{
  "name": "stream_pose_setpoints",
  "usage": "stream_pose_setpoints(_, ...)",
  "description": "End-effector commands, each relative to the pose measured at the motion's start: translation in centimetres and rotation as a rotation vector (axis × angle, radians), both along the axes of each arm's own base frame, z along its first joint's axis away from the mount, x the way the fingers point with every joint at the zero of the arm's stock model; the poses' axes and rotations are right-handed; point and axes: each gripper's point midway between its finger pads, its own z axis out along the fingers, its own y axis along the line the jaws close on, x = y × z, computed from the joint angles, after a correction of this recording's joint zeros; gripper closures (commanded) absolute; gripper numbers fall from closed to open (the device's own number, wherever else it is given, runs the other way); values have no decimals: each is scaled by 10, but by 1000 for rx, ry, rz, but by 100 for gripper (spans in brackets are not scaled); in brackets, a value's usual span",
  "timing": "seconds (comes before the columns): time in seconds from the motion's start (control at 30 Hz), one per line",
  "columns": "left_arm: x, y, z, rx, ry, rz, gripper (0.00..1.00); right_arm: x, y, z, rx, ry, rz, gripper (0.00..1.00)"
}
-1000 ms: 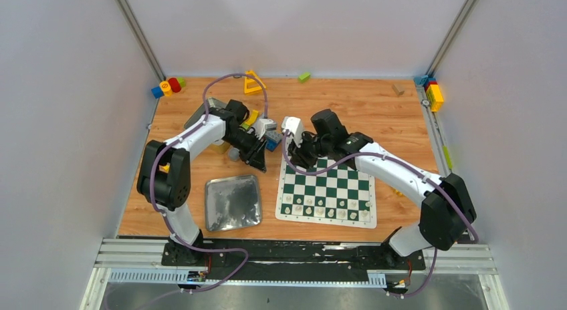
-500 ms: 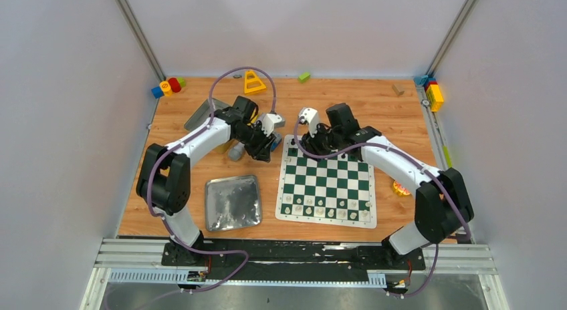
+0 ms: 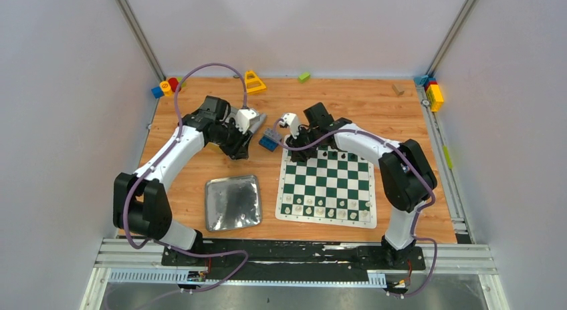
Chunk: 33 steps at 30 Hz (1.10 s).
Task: Set up the chess pieces on the board
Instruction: Pick up the chess piece from the chessboard.
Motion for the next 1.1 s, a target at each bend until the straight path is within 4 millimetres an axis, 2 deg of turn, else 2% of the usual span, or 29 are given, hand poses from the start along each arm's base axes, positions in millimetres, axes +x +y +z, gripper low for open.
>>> stream_pose_setpoints(0.0,-8,11,13,-3,-26,25,48,9,17,2,7,-20,52,65)
stream_pose_setpoints(0.3,-9,16,22,-16,-54,41,39,19,24,-15,-40,-23,60,61)
stream_pose_setpoints(0.67,-9,16,21,-20,-47,35,37,24,26,-30,-72,-26,77,61)
stream_pose_setpoints(1.07,-8,17,18,-13,-38,29,37,30,32,-35,-87,-40,93,62)
